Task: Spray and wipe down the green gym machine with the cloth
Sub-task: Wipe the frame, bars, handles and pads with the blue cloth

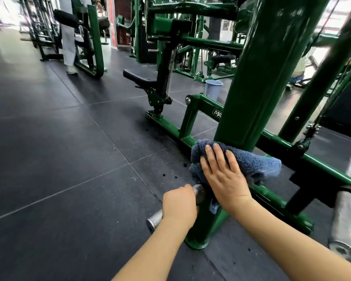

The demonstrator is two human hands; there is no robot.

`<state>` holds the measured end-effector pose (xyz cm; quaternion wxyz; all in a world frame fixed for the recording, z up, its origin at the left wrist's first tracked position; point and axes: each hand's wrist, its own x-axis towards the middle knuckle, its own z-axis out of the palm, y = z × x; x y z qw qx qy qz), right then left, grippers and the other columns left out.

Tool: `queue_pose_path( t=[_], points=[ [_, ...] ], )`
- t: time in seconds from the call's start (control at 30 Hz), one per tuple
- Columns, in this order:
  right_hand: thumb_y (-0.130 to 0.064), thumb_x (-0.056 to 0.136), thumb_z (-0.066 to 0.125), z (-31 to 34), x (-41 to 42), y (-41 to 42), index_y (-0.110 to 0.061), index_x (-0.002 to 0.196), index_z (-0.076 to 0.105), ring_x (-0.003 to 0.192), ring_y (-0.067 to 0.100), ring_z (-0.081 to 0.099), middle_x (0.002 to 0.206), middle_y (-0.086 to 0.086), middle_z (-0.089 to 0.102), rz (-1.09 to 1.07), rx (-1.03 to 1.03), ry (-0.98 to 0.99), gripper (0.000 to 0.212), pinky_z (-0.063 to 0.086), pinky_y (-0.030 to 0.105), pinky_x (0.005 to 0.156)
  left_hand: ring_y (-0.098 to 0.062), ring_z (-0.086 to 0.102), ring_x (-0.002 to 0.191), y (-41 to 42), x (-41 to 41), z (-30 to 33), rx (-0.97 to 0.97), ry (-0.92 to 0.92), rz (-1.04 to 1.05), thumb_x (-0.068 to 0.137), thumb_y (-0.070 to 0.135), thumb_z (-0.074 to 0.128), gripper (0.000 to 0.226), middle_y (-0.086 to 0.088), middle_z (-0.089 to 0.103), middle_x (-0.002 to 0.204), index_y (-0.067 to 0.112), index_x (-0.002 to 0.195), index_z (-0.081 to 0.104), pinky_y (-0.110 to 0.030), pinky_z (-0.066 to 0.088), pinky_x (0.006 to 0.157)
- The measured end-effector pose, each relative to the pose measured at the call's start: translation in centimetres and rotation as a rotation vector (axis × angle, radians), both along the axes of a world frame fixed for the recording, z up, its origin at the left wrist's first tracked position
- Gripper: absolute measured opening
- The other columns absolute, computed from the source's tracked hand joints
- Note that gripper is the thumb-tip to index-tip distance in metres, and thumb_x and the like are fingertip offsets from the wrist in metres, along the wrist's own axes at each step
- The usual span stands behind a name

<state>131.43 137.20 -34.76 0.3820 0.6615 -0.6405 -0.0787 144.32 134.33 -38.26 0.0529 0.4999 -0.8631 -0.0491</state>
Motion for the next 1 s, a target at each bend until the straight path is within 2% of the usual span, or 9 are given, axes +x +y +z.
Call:
queue_pose_path(
  t=[0.1,0.17,0.27,0.37,0.43,0.53,0.77,0.9,1.0],
  points=[
    [-0.017,0.070,0.060,2.4,-0.3,0.2,0.001,0.112,0.069,0.116,0.045,0.055,0.124,0.026,0.060,0.040,0.082,0.039,0.047,0.024,0.052,0.100,-0.028,0.064,0.097,0.2,0.2,0.3,0.007,-0.005,0.005,0.091,0.026,0.057,0.024,-0.005,0.065,0.107,0.014,0.110,0.048,-0.029,0.036,0.067],
    [-0.017,0.062,0.067,4.7,-0.5,-0.2,-0.003,0.107,0.071,0.109,0.043,0.060,0.118,0.023,0.064,0.067,0.058,0.084,0.048,0.028,0.050,0.094,-0.031,0.063,0.098,0.4,0.2,0.6,0.030,0.009,0.019,0.091,0.033,0.055,0.028,-0.006,0.065,0.107,0.013,0.110,0.049,-0.030,0.038,0.069],
    [-0.021,0.074,0.051,9.2,0.8,-0.7,-0.011,0.119,0.065,0.119,0.036,0.055,0.128,0.018,0.059,0.033,-0.064,0.094,0.048,0.030,0.051,0.099,-0.031,0.063,0.100,0.6,-0.1,1.1,0.042,-0.009,0.044,0.092,0.040,0.054,0.032,-0.006,0.066,0.107,0.014,0.110,0.048,-0.029,0.036,0.069],
    [-0.018,0.090,0.039,11.6,1.3,-2.0,-0.010,0.138,0.043,0.134,0.037,0.038,0.146,0.022,0.040,0.018,-0.116,0.096,0.049,0.028,0.051,0.107,-0.030,0.063,0.102,0.5,-0.4,1.1,0.053,-0.063,0.051,0.094,0.047,0.051,0.040,-0.005,0.065,0.110,0.014,0.116,0.045,-0.030,0.038,0.071],
    [-0.013,0.086,0.032,11.2,1.3,-3.1,-0.012,0.123,0.059,0.116,0.035,0.054,0.127,0.021,0.058,0.007,-0.190,0.104,0.046,0.035,0.047,0.098,-0.030,0.063,0.102,0.4,-0.6,0.8,0.063,-0.063,0.077,0.093,0.048,0.051,0.038,-0.003,0.065,0.109,0.017,0.114,0.046,-0.030,0.040,0.072],
    [-0.007,0.078,0.022,7.1,0.8,-3.5,-0.011,0.106,0.070,0.098,0.034,0.062,0.108,0.022,0.068,0.038,-0.071,0.156,0.055,0.031,0.047,0.090,-0.030,0.063,0.097,0.3,-0.6,0.3,0.042,-0.023,0.113,0.089,0.041,0.052,0.031,-0.002,0.066,0.103,0.020,0.110,0.047,-0.030,0.038,0.067],
    [-0.011,0.077,0.027,1.1,0.1,-2.4,-0.001,0.101,0.073,0.097,0.042,0.064,0.107,0.032,0.066,0.052,0.111,0.028,0.053,0.032,0.046,0.092,-0.029,0.063,0.104,-1.2,-0.7,0.2,0.135,-0.089,0.037,0.088,0.039,0.055,0.041,-0.004,0.063,0.113,0.016,0.120,0.045,-0.035,0.049,0.079],
    [-0.011,0.077,0.030,0.6,0.0,-2.7,-0.001,0.102,0.072,0.098,0.042,0.064,0.108,0.032,0.065,0.071,0.085,0.044,0.051,0.032,0.048,0.092,-0.027,0.062,0.102,-2.9,-0.3,1.6,0.406,-0.075,-0.012,0.076,0.038,0.065,0.035,-0.003,0.064,0.111,0.020,0.104,0.053,-0.029,0.046,0.073],
    [-0.013,0.078,0.030,0.3,0.2,-2.9,-0.003,0.104,0.073,0.099,0.040,0.065,0.110,0.030,0.066,0.045,0.084,0.062,0.051,0.032,0.049,0.092,-0.026,0.062,0.094,-3.1,0.1,1.7,0.461,-0.011,-0.065,0.077,0.034,0.063,0.022,-0.003,0.065,0.104,0.023,0.090,0.049,-0.026,0.042,0.067]
  ],
)
